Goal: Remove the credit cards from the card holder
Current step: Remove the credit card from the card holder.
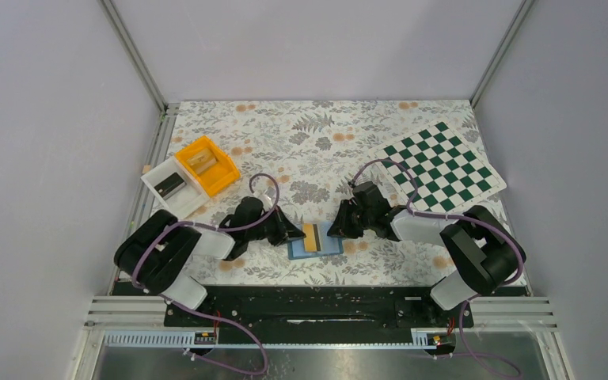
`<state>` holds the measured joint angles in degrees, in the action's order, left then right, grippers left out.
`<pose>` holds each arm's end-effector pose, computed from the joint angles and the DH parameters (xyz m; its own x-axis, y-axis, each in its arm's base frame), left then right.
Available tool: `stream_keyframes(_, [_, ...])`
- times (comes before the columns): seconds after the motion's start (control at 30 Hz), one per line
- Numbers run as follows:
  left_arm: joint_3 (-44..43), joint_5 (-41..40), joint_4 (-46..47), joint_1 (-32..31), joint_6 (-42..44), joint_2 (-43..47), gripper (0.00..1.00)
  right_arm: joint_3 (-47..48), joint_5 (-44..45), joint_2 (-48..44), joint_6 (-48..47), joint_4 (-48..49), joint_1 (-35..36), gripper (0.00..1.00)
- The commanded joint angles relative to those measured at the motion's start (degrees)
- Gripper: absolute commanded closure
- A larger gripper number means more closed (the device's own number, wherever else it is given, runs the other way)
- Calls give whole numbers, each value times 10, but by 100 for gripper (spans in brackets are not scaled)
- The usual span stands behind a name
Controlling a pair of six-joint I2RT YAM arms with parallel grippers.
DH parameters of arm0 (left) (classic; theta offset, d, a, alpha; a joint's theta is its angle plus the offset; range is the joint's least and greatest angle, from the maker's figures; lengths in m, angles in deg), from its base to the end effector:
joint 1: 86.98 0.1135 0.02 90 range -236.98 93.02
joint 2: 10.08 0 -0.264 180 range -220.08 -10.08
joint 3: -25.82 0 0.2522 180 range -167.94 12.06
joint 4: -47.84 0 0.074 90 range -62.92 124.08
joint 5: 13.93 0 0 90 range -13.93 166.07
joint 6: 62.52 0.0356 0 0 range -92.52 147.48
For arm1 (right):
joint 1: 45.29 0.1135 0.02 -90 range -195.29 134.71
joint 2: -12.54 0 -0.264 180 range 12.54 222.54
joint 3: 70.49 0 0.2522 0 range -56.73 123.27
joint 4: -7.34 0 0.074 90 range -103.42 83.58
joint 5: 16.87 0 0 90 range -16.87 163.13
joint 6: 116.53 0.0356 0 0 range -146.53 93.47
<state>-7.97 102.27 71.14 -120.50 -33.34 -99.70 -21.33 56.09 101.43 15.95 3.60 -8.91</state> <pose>0.1991 -0.1507 0.1119 -0.9221 -0.3289 -0.2038 0.0015 0.5238 -0.8519 0.2251 0.1788 0.1419 -0.9071 0.1337 -0.3991 -0.1705 0.7503 0.6388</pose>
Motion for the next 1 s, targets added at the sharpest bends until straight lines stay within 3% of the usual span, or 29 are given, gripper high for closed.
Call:
stream_keyframes(0.0, [-3,-19,-78,15,43,70,100,-6,37,0,-16,-40,0,76])
stream_keyframes(0.33, [-25,-59,-224,16,57,162,100,30,25,-66,-80,-55,0,75])
stream_keyframes(0.5, [-47,-65,-274,16,55,191,100,29,27,-114,-158,-13,35,68])
stream_keyframes(0.67, [-55,-65,-288,18,17,222,100,-53,76,-180,-253,160,108,63])
stream_keyframes(0.8, [-67,-59,-299,19,-15,254,100,-148,106,-206,-463,379,208,57])
stream_keyframes(0.97, [-89,-62,-333,19,-31,293,100,-158,161,-217,-569,398,263,44])
